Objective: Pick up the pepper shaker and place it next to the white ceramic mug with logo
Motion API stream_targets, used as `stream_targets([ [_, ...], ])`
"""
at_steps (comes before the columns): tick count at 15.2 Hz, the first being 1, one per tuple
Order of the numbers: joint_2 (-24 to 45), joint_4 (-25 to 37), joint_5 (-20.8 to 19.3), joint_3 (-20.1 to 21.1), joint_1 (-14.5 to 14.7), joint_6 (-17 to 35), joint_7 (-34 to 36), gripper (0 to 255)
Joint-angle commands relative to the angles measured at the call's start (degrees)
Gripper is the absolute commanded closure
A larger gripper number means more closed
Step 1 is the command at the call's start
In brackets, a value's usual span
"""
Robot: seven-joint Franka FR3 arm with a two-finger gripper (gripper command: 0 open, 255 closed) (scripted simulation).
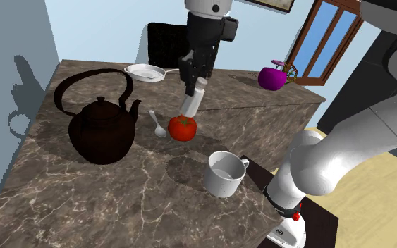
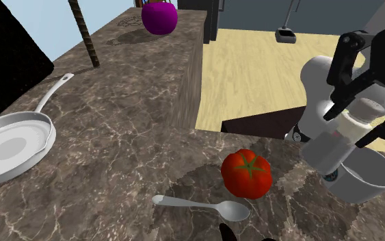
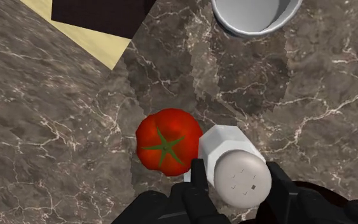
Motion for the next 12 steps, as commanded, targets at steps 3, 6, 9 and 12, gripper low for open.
stream_targets([
  [3,-1.1,-4.0,0.3,0.1,0.2,2.9,0.1,255],
  [6,-1.6,-6.7,0.5,0.2,0.4,5.2,0.1,255],
  [9,-2.0,-9.3,0.7,0.4,0.5,7.4,0.2,255],
  [12,-2.3,-11.9,0.9,0.5,0.7,9.7,0.3,255],
])
